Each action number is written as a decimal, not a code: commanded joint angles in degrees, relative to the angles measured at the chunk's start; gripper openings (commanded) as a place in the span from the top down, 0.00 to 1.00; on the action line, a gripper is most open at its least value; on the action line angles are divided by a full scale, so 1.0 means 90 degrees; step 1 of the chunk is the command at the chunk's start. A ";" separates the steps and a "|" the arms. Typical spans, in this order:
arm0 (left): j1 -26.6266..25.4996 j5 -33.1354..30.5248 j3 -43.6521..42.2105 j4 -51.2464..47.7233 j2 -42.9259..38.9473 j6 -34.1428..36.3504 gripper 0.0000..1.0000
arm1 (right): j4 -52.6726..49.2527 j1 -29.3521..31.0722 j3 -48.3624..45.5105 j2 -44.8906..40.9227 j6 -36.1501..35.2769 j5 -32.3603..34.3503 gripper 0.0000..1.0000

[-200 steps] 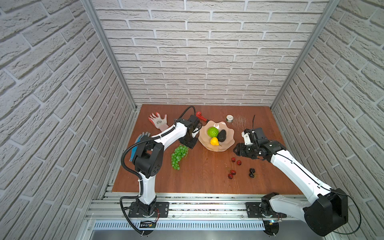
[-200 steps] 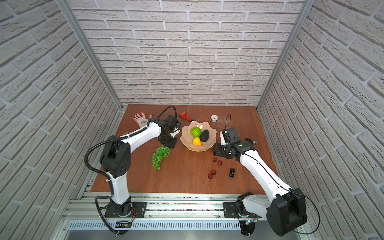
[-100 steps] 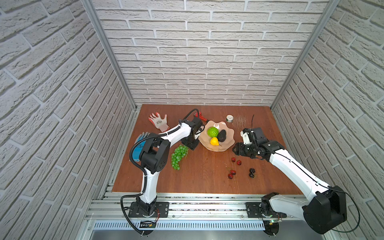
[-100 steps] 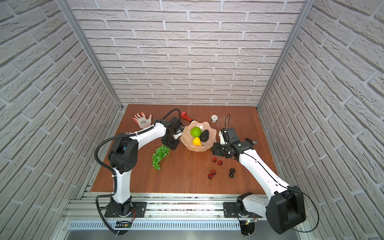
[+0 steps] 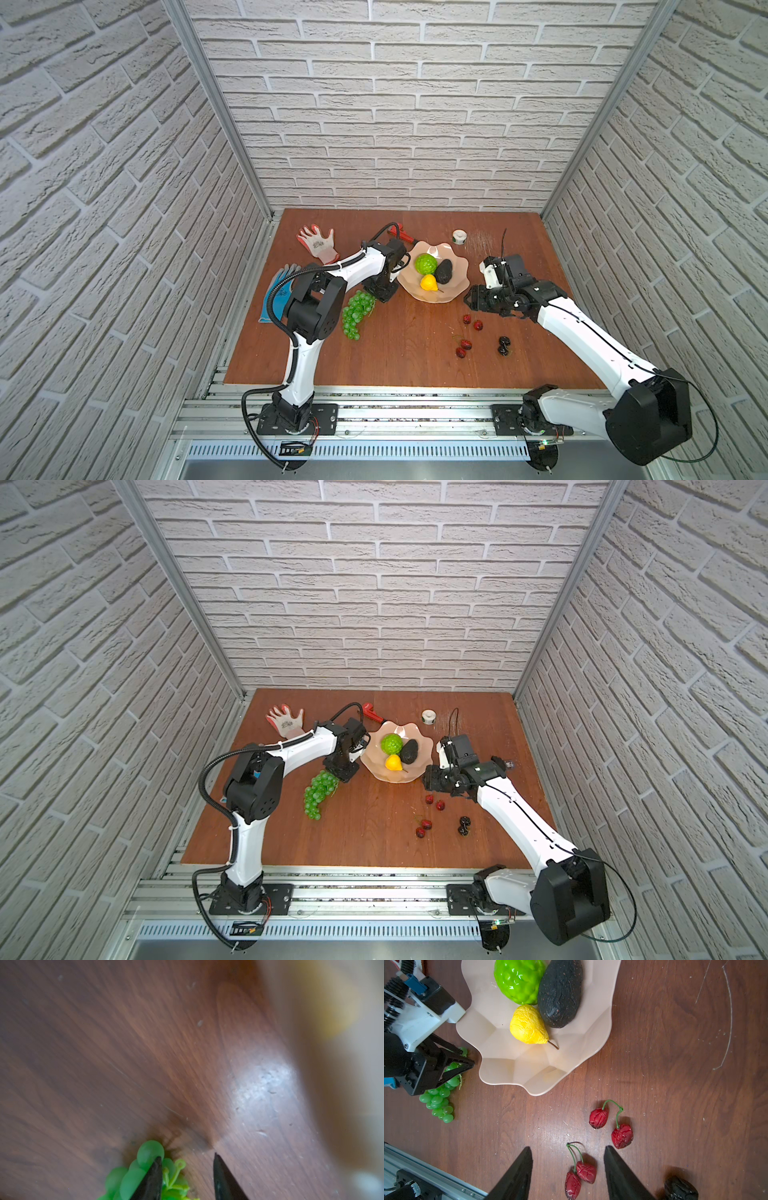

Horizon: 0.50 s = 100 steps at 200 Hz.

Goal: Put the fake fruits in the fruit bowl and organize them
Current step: 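Lower the left gripper onto the stem of the green grape bunch, then close the left gripper on the grape bunch stem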

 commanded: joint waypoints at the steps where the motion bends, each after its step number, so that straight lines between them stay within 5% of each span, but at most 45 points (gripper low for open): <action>1: -0.0024 -0.0155 0.0146 -0.0205 0.0116 0.0044 0.64 | 0.0228 0.0035 -0.0082 0.0037 -0.0130 0.0023 0.43; 51: -0.0036 -0.0311 0.0114 -0.0238 0.0166 0.0082 0.73 | 0.0276 0.0040 -0.0043 0.0123 -0.0192 -0.0002 0.43; 100: -0.0063 -0.0573 0.0037 -0.0220 0.0153 0.0160 0.64 | 0.0397 0.0035 -0.0138 0.0104 -0.0196 -0.0036 0.42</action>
